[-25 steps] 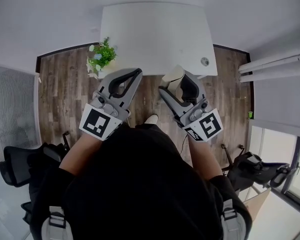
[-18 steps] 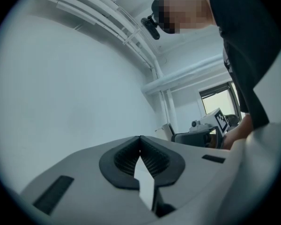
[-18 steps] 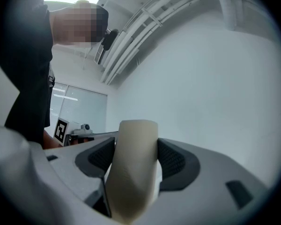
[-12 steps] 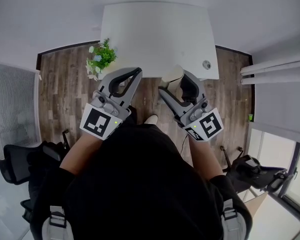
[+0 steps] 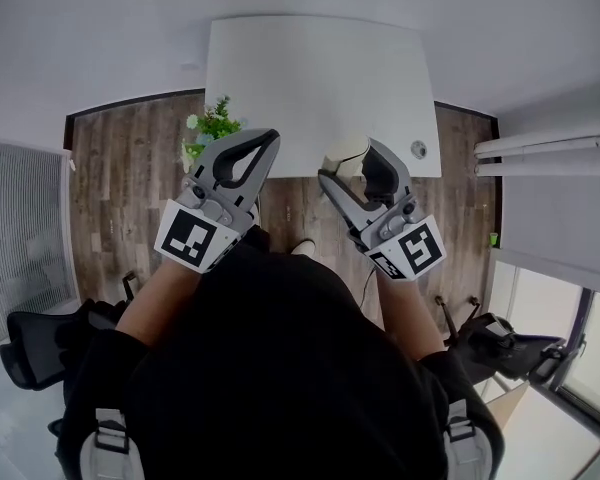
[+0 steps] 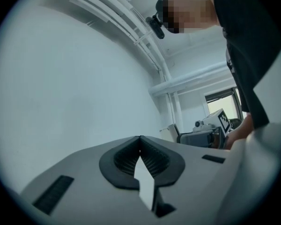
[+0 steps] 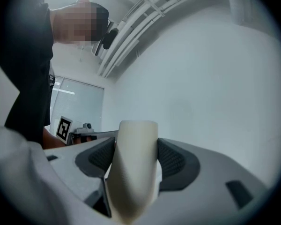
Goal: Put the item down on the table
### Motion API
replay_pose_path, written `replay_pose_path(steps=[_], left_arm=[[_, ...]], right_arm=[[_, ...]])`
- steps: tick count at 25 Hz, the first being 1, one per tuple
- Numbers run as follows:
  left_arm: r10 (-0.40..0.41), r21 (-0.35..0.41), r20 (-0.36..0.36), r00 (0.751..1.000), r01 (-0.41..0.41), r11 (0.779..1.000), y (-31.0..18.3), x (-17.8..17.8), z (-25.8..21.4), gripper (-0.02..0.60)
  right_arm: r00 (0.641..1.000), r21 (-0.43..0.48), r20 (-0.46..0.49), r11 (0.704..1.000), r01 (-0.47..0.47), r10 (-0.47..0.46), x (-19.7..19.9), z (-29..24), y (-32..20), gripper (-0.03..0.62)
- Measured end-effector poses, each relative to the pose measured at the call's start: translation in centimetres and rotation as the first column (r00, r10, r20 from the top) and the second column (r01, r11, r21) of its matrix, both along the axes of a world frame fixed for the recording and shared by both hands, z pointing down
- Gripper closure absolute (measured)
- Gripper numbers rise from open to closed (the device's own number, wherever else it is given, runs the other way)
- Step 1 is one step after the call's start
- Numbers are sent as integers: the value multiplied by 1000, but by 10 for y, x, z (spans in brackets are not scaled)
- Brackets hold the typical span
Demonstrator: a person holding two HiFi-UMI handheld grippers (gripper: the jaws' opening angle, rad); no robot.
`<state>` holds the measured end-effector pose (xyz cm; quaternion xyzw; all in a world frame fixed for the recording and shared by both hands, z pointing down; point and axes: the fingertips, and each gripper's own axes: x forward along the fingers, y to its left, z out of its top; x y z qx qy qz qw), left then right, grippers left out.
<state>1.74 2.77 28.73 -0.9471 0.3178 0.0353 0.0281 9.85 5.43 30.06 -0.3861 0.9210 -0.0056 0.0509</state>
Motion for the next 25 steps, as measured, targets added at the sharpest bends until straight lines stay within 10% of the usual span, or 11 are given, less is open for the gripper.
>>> replay_pose_path(steps=[15, 25], left_arm=[[109, -10, -14, 994, -109, 994, -139, -76, 15, 588], [111, -6, -7, 994, -111, 994, -143, -75, 19, 588]], right_arm=[[991, -24, -66, 993, -119, 117, -86, 10, -131, 306], [984, -30, -90, 987, -157, 154, -85, 12, -132, 306]])
